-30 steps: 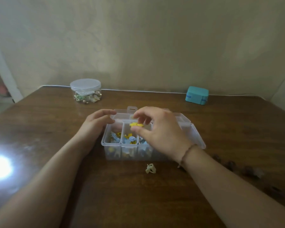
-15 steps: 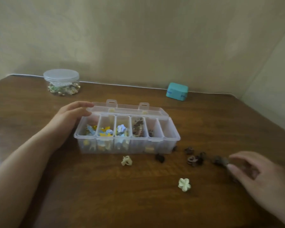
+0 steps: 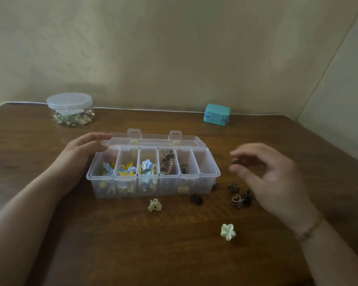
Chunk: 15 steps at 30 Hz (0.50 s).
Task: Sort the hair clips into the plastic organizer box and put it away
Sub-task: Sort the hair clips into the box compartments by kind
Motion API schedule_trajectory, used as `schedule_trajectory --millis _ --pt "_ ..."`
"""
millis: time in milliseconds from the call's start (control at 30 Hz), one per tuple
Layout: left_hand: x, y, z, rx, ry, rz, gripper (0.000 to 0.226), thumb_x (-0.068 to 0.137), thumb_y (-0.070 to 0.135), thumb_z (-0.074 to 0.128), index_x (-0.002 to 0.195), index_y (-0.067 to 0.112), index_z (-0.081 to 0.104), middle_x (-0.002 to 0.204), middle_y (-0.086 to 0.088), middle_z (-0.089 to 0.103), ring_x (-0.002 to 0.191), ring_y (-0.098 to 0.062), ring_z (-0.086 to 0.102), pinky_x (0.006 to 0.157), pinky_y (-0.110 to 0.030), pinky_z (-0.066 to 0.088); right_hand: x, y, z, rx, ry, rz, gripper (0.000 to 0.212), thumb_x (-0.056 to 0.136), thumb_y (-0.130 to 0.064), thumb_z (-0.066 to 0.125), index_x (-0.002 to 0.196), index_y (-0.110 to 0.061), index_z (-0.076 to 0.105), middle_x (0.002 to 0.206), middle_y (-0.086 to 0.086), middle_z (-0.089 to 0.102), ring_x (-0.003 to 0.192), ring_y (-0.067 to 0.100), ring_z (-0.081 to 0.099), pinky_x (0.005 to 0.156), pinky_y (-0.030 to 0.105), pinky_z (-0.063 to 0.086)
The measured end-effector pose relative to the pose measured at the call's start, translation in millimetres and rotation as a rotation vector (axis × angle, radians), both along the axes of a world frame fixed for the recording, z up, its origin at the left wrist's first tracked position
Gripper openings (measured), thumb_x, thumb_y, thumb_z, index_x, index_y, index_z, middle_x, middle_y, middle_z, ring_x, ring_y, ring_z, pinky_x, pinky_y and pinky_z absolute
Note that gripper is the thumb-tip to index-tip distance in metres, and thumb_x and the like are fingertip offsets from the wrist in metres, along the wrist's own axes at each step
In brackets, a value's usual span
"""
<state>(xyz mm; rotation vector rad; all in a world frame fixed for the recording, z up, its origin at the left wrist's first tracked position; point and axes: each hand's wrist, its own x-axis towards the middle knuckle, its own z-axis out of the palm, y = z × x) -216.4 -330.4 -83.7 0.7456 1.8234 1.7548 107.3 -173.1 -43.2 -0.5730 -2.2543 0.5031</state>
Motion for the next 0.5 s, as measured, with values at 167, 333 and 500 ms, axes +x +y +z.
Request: schedule_trajectory --millis 167,333,500 --pt "-1.3 -0.5 0.4 -0.017 -0.009 -0.006 0.033 0.087 0.002 0.054 0.108 0.020 0.071 0.101 -0.019 0.071 0.082 -0.028 0.068 0.067 -0.035 0.049 -44.7 -2.6 -6.7 -0.064 -0.082 0.133 0.020 0.082 -0.030 0.067 0.101 -0.028 0.067 0.101 -0.019 0.065 0.100 -0.004 0.059 0.087 0.014 0.049" --pt "-3.2 0.2 -0.8 -0.017 0.005 -0.003 0.033 0.086 0.003 0.054 0.105 0.023 0.073 0.101 -0.017 0.071 0.088 -0.031 0.067 0.070 -0.036 0.048 -6.3 23.5 0.4 -0.132 0.067 -0.062 0.015 0.087 -0.022 0.062 0.098 -0.030 0.068 0.097 -0.021 0.065 0.094 -0.007 0.060 0.073 0.009 0.050" --pt "-1.1 0.0 1.4 -0.016 0.000 -0.014 0.033 0.088 0.002 0.053 0.109 0.021 0.071 0.101 -0.020 0.071 0.091 -0.032 0.067 0.071 -0.036 0.049 47.0 46.8 -11.8 0.023 -0.419 -0.225 0.015 0.084 -0.042 0.060 0.097 -0.049 0.057 0.106 -0.031 0.054 0.089 -0.013 0.052 0.067 0.009 0.036"
